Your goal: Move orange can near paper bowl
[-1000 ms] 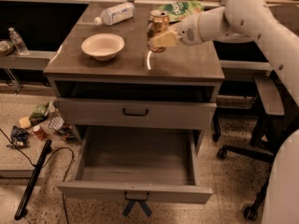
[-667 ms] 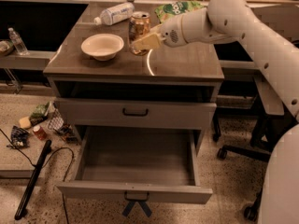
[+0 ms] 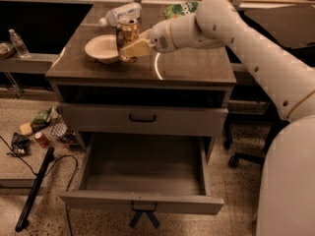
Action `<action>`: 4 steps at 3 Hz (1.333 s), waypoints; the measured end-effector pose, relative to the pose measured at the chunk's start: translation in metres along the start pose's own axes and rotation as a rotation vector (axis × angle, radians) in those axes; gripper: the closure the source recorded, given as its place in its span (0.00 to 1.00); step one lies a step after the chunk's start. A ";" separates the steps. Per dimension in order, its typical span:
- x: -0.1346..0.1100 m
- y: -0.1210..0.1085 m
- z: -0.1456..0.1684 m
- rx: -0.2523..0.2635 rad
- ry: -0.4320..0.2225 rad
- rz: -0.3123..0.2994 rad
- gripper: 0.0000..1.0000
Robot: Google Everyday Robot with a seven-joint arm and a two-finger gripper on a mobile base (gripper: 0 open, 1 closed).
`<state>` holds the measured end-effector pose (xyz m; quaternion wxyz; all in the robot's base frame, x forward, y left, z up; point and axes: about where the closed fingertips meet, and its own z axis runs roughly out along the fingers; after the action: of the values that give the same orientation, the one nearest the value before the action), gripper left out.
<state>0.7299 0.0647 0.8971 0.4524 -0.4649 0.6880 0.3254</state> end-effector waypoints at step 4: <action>0.018 -0.025 -0.045 0.149 0.018 -0.009 0.00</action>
Offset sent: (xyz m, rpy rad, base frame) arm 0.0030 0.0088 -0.0337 -0.0354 -0.0241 -0.0019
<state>0.7366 0.0107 0.8967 0.4810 -0.4360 0.7123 0.2668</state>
